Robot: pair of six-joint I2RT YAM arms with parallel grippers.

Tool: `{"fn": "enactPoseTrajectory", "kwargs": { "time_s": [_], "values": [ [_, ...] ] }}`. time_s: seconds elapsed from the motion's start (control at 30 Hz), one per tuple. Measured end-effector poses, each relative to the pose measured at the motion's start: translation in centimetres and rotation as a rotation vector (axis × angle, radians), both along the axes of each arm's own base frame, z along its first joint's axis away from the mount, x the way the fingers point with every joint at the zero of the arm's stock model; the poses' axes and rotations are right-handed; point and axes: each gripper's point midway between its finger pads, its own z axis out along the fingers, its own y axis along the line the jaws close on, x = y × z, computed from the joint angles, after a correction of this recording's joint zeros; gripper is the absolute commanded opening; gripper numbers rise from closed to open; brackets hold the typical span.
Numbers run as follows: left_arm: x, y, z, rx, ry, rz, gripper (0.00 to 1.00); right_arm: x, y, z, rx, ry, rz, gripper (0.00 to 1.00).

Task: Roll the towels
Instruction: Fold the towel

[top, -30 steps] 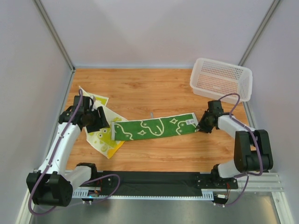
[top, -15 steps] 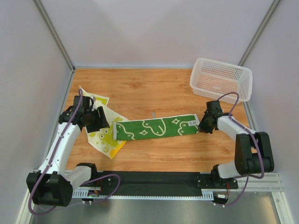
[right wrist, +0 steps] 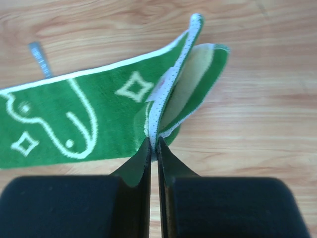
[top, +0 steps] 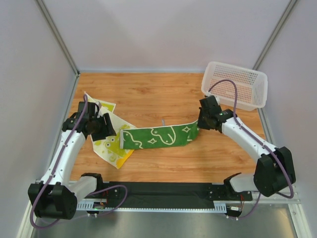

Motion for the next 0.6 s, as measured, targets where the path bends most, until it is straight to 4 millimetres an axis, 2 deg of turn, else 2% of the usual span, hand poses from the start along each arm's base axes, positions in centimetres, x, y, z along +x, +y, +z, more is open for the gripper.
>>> {"fn": "enactPoseTrajectory", "kwargs": {
  "time_s": [0.3,0.43,0.6],
  "values": [
    [0.1,-0.2,0.2,-0.012,-0.013,-0.006,0.65,-1.3,11.2,2.7,-0.033,-0.042,0.303,0.00],
    [0.1,-0.3,0.5,-0.019,-0.024,-0.010,0.64,-1.2,16.5,4.4,-0.019,-0.080,0.405,0.00],
    [0.1,-0.3,1.0,-0.020,-0.050,-0.009,0.64,-1.9,21.3,5.5,-0.009,-0.107,0.490,0.00]
  ]
}}
